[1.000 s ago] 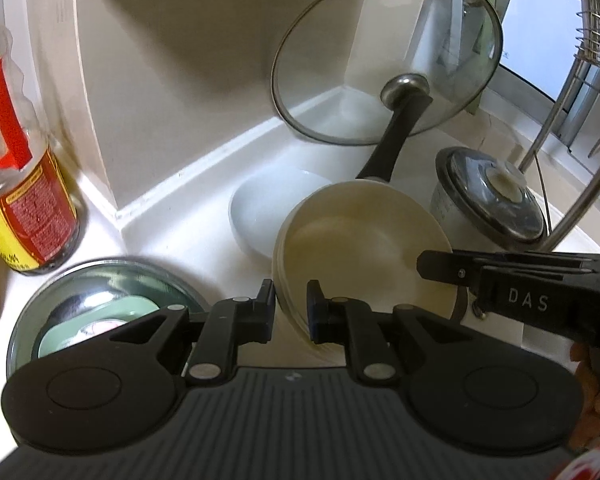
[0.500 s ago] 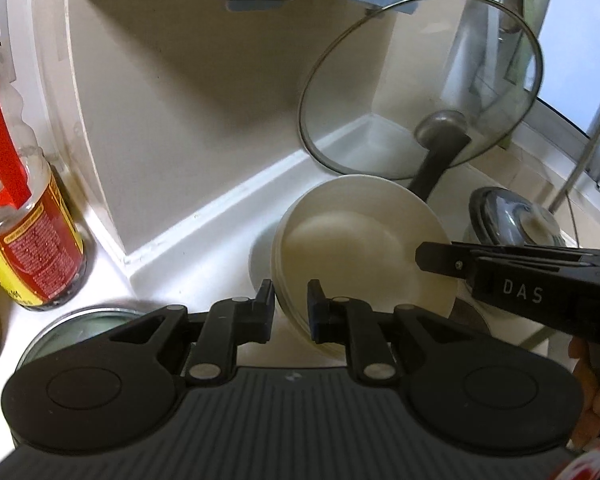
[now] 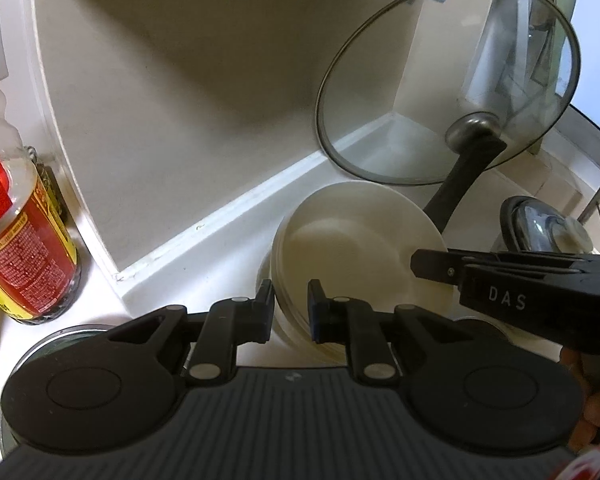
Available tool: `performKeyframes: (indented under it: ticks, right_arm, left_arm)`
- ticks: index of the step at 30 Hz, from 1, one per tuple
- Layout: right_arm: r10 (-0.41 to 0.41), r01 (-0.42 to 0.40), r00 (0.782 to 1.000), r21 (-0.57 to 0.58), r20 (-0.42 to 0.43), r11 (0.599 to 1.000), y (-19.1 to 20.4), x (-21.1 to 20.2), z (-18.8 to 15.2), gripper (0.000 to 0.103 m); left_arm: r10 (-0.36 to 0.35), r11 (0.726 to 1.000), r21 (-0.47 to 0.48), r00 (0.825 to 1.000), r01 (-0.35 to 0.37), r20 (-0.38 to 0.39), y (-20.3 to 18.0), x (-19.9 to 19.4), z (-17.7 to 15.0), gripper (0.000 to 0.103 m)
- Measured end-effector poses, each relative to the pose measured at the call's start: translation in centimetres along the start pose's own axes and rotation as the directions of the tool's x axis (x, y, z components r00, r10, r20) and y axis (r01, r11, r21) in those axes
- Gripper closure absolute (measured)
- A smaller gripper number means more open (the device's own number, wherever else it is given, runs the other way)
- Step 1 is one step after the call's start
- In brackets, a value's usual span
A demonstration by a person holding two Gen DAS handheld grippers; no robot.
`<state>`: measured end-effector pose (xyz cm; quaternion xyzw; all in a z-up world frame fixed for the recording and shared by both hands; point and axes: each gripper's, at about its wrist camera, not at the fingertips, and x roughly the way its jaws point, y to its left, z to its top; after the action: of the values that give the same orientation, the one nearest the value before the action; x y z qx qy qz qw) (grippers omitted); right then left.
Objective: Organize plates and bowls
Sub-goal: 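Carry the cream bowl onto the white floral bowl and open the right tool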
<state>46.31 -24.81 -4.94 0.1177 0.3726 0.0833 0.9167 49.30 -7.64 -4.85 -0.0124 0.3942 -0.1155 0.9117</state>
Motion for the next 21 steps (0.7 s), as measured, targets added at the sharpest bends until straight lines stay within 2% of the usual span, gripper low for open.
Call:
performKeyframes:
  ticks: [11, 21]
  right_arm:
    - [-0.017, 0.018, 0.999, 0.011, -0.043, 1.000, -0.3, 1.2, 0.2, 0.089]
    - [-0.028, 0.029, 0.999, 0.042, -0.044, 0.999, -0.7, 1.8, 0.3, 0.089]
  left_arm:
    - [-0.009, 1.000, -0.003, 0.999, 0.008, -0.038, 0.1, 1.2, 0.1, 0.088]
    - [-0.019, 1.000, -0.003, 0.999, 0.019, -0.039, 0.2, 1.3, 0.1, 0.080]
